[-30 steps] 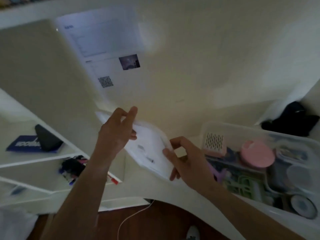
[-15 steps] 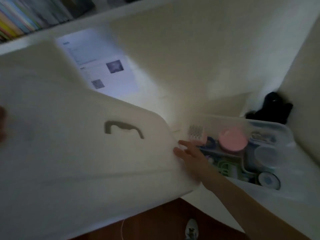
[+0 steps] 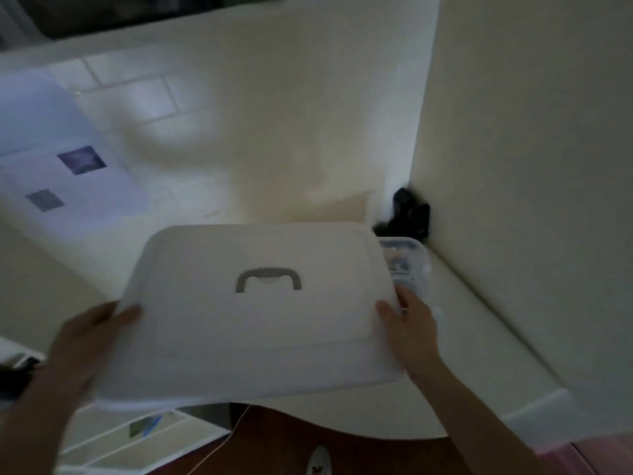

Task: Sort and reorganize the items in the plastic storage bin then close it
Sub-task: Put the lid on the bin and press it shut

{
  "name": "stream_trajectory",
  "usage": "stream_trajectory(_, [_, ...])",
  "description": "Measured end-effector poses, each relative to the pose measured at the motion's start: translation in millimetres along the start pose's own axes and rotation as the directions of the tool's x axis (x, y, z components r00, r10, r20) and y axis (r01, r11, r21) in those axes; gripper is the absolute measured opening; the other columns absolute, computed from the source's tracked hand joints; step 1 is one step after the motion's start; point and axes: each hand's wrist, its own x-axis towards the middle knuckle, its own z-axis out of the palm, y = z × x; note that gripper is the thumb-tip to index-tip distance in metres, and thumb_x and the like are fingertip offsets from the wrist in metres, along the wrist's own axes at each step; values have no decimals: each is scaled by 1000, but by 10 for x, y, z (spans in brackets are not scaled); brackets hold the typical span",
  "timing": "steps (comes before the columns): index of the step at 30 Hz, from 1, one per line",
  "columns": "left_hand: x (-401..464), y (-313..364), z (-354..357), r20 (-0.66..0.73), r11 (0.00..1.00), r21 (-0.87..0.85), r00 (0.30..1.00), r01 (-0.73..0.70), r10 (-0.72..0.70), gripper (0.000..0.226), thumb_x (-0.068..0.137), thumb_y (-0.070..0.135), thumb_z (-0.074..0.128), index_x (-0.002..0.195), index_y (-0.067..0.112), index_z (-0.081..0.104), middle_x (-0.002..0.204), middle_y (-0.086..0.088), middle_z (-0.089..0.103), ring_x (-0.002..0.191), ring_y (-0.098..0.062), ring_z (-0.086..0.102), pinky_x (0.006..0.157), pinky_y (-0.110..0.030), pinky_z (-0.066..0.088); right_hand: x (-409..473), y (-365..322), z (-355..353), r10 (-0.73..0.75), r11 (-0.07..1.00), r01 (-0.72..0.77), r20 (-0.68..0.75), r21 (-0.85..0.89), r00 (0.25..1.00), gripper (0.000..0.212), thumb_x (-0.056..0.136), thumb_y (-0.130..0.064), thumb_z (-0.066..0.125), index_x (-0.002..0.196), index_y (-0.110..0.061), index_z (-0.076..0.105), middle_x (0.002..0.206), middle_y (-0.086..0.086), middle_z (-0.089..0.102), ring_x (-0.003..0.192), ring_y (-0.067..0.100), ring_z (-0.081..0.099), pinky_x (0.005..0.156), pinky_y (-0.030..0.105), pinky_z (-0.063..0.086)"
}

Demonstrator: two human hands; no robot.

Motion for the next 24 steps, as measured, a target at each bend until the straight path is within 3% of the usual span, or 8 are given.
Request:
stream_trajectory(2, [91, 29, 393, 20, 986, 100, 991, -136, 135, 26, 89, 24, 74, 112, 11, 73, 97, -15, 71, 89, -26, 64, 78, -37, 50, 191, 136, -221, 51, 993, -58, -72, -103, 996, 46, 92, -26, 62, 136, -14, 55, 131, 9, 62, 119, 31, 57, 100, 38, 42])
stream_trajectory(7, [408, 49, 1512, 135, 896, 346, 960, -278, 246, 33, 97, 30, 61, 118, 5, 69, 112, -21, 69, 106, -38, 64, 92, -44, 49, 671, 455, -393, 132, 971, -169, -209, -171, 969, 53, 90, -35, 56, 135, -7, 55, 131, 20, 60, 119, 37, 57, 101, 40, 42])
stream_trajectory(13, [639, -178, 2046, 204, 848, 413, 941, -332, 268, 32, 98, 18, 59, 118, -6, 65, 120, -30, 60, 125, -38, 48, 107, -43, 38, 870, 643, -298, 207, 954, -252, -251, -161, 945, 47, 90, -30, 53, 130, -5, 59, 127, 21, 63, 116, 38, 58, 99, 40, 42])
stream_trajectory(20, [741, -390, 2184, 267, 842, 460, 948, -281, 171, 40, 103, 28, 47, 135, 4, 53, 134, -22, 54, 124, -37, 50, 101, -41, 40, 939, 810, -194, 206, 944, -267, -285, -194, 936, 41, 95, -19, 57, 134, -7, 56, 130, 19, 62, 119, 36, 57, 103, 38, 40])
stream_trajectory(24, [890, -480, 2200, 279, 811, 509, 946, -289, 162, 45, 104, 34, 33, 126, 4, 58, 135, -22, 55, 125, -36, 48, 102, -42, 38, 993, 775, -122, 191, 933, -259, -266, -250, 945, 43, 97, -23, 55, 138, -9, 52, 134, 19, 59, 121, 37, 55, 103, 39, 40])
